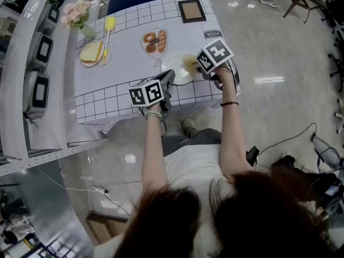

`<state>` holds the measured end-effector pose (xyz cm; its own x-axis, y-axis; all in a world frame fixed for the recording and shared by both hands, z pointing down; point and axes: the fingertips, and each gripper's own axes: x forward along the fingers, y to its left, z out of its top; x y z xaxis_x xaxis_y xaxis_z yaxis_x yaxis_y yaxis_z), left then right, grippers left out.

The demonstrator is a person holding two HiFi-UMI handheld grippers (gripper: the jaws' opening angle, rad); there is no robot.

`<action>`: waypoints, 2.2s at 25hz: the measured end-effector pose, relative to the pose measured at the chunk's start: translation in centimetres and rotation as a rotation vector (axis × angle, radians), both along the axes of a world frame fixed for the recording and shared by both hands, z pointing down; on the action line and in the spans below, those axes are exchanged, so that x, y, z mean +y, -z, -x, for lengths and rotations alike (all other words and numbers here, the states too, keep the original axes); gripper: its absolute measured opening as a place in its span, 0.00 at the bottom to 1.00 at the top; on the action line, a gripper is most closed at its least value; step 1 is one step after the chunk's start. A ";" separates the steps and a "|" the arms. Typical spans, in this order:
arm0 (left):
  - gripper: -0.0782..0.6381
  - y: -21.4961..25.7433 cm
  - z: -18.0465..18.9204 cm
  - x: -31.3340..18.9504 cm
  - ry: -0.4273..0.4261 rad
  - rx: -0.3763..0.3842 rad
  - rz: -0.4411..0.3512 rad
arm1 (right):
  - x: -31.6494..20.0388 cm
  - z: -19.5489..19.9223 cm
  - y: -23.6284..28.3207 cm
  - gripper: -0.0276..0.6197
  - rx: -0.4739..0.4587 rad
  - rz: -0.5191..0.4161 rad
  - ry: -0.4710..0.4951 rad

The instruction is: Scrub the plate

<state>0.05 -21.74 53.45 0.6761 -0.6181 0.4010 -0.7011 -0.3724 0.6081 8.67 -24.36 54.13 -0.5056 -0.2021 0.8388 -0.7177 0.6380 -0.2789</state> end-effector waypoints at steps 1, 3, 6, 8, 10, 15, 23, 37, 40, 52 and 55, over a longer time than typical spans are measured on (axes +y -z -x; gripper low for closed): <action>0.12 0.0 0.0 0.1 0.001 -0.001 -0.001 | 0.1 0.0 0.0 0.16 0.000 0.002 0.002; 0.12 0.0 0.1 0.2 0.001 0.001 -0.004 | 0.4 0.1 0.0 0.16 0.000 0.006 0.004; 0.12 0.0 0.3 0.5 0.011 0.005 -0.005 | 0.7 0.2 0.0 0.16 0.000 0.008 0.008; 0.12 0.1 0.4 0.7 0.015 0.008 -0.007 | 1.0 0.3 0.0 0.16 0.001 0.011 0.008; 0.12 0.1 0.6 1.0 0.021 0.006 -0.007 | 1.4 0.4 0.0 0.16 0.004 0.017 0.014; 0.12 0.0 1.1 1.5 0.036 0.008 -0.004 | 2.1 0.7 -0.1 0.16 0.012 0.033 0.031; 0.12 -0.2 1.9 2.3 0.057 0.015 0.003 | 3.1 1.7 -0.3 0.16 0.017 0.054 0.064; 0.12 -0.5 3.0 3.0 0.085 0.019 0.003 | 4.3 4.3 -0.5 0.16 0.024 0.067 0.150; 0.12 -0.4 3.3 3.1 0.095 0.013 -0.001 | 4.5 4.9 -0.6 0.16 0.023 0.069 0.166; 0.12 -0.6 4.3 3.5 0.115 0.035 0.009 | 4.8 6.8 -0.7 0.16 0.016 0.072 0.209; 0.12 -0.5 4.9 3.6 0.126 0.027 0.008 | 4.8 7.2 -0.6 0.16 0.014 0.073 0.213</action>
<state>-4.84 -18.16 53.93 0.6038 -0.6958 0.3889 -0.7254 -0.2773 0.6300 1.44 -19.58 54.74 -0.5188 -0.0300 0.8544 -0.5727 0.7542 -0.3213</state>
